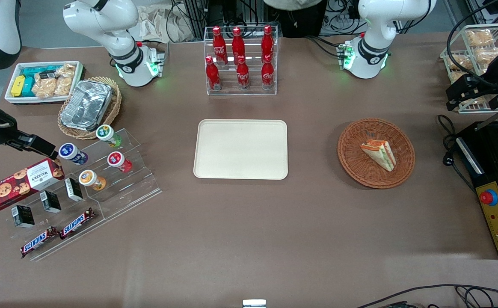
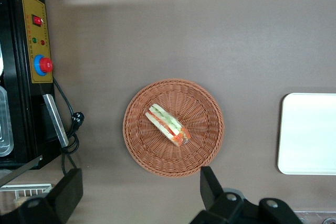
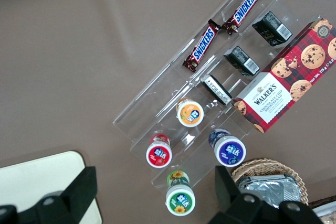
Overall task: Place sandwich from basket to tray
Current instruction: 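Start moving the left gripper from its rest pose toward the wicker basket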
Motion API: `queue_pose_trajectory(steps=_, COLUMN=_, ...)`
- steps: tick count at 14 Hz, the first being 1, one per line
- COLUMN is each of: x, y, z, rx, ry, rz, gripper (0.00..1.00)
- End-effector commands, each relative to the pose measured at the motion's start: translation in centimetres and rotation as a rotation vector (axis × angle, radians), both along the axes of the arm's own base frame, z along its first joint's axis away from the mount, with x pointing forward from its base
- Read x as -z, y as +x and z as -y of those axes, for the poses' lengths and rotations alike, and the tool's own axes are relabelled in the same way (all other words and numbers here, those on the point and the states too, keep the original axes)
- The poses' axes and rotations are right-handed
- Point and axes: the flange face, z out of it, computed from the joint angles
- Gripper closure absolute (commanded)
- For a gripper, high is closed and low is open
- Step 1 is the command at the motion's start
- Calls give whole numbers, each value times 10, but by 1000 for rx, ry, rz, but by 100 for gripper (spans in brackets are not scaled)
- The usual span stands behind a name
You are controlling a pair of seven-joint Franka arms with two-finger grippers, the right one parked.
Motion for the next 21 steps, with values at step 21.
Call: queue_pose_trajectory(steps=21, x=144, y=-67, z=-10, rx=-146, ry=-3, rz=-116, gripper=0)
